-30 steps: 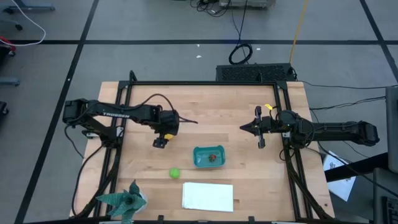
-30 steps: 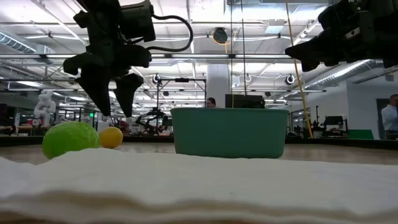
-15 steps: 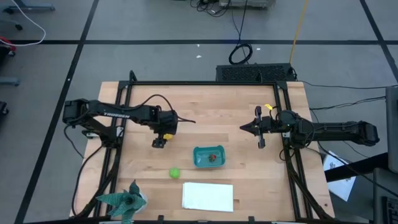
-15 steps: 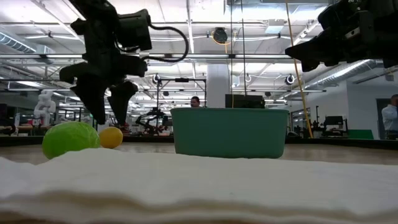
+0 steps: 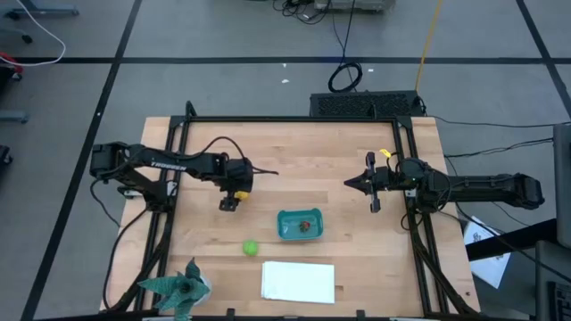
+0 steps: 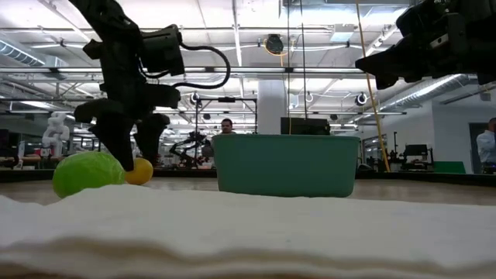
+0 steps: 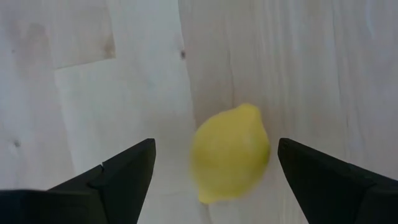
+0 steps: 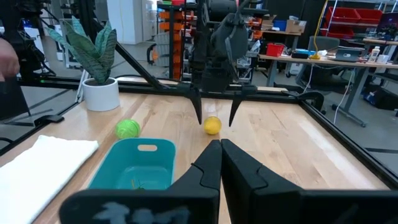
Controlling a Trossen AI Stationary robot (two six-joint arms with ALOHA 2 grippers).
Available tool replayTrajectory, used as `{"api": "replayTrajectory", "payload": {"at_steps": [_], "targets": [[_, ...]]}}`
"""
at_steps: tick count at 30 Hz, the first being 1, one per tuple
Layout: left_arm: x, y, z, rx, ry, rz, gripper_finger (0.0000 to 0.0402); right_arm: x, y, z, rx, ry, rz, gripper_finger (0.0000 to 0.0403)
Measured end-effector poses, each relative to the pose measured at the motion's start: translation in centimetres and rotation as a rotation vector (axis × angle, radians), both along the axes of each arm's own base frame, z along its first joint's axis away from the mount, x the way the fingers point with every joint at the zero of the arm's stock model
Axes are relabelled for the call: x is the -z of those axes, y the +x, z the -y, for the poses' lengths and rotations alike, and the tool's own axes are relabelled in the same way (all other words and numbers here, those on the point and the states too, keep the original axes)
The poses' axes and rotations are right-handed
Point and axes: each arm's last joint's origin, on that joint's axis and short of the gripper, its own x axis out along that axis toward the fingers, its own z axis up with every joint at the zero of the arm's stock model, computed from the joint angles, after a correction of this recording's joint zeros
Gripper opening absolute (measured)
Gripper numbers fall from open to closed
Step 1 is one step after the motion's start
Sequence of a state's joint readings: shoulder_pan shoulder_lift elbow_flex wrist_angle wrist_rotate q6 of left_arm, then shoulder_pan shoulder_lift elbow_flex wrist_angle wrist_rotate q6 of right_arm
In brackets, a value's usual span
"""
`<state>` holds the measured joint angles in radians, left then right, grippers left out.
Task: Pick and placing Produce into tupperware
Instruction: Put the lemon into the green bin
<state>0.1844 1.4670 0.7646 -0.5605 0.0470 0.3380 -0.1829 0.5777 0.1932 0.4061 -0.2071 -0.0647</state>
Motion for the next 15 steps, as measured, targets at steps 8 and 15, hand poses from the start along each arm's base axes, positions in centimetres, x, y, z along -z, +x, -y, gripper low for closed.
{"api": "replayTrajectory", "payload": {"at_steps": [8, 15], "targets": [[0.84, -0.31, 0.1, 0.004, -0.03, 0.021, 0.0344, 0.0, 0.0, 0.0, 0.0, 0.0, 0.0, 0.0], [0.95, -0.31, 0.1, 0.001, -0.029, 0.028, 0.0344, 0.0, 0.0, 0.0, 0.0, 0.0, 0.0, 0.0]]}}
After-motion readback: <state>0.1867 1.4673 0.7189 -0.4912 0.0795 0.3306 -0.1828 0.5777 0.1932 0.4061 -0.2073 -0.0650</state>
